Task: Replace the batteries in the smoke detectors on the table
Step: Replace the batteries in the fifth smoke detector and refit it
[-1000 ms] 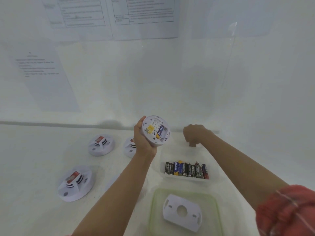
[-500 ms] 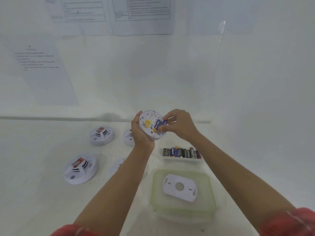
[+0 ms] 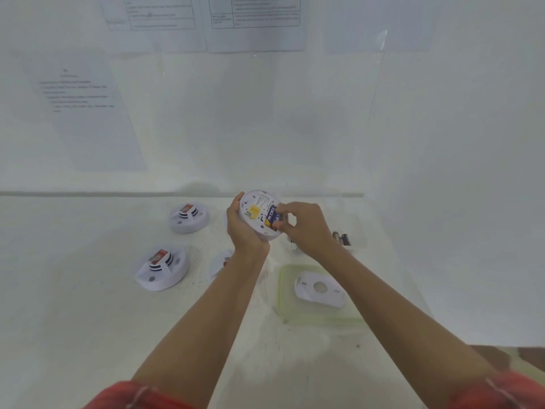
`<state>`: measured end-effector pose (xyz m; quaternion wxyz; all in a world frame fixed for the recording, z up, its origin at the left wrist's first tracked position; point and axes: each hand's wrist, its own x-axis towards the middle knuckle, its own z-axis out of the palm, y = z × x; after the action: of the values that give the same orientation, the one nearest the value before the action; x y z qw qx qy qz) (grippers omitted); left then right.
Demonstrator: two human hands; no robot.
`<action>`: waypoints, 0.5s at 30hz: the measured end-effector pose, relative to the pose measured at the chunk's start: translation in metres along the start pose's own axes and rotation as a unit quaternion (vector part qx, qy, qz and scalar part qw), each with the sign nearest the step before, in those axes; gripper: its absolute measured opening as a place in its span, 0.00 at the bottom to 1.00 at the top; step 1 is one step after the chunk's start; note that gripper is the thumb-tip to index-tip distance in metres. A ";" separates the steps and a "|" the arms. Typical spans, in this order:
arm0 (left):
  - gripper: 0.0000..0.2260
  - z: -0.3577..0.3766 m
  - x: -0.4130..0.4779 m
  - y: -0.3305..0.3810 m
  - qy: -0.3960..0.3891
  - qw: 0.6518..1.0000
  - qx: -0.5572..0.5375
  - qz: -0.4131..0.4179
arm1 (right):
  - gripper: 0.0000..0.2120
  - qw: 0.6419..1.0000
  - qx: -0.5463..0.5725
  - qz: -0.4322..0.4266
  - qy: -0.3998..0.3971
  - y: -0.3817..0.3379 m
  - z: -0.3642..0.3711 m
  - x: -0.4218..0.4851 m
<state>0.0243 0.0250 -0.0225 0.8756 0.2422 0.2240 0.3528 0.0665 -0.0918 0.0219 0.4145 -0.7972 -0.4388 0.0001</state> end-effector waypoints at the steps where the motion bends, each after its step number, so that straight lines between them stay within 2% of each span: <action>1: 0.36 0.000 -0.005 0.002 0.001 1.000 0.004 -0.005 | 0.14 1.000 -0.013 -0.005 -0.009 -0.002 0.000 -0.003; 2: 0.36 0.000 -0.011 0.005 -0.003 1.000 0.011 -0.003 | 0.14 0.999 -0.028 -0.012 -0.018 -0.004 -0.001 -0.006; 5: 0.18 0.004 -0.019 0.011 0.008 1.000 -0.012 0.026 | 0.11 0.997 -0.059 -0.027 -0.036 -0.010 -0.002 -0.013; 6: 0.15 0.003 -0.018 0.010 -0.011 0.999 -0.032 0.022 | 0.11 0.996 -0.076 -0.036 -0.042 -0.012 -0.002 -0.016; 11: 0.15 -0.003 -0.031 0.014 -0.053 0.998 -0.023 0.002 | 0.14 0.983 -0.142 -0.039 -0.106 -0.016 0.000 -0.024; 15: 0.13 -0.005 -0.042 0.017 -0.056 0.998 -0.011 0.015 | 0.14 0.998 -0.024 -0.014 -0.053 -0.015 -0.009 -0.031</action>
<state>-0.0144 0.0067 -0.0078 0.8841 0.2548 0.1671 0.3543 0.0406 -0.1153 0.0268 0.3709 -0.7997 -0.4713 0.0262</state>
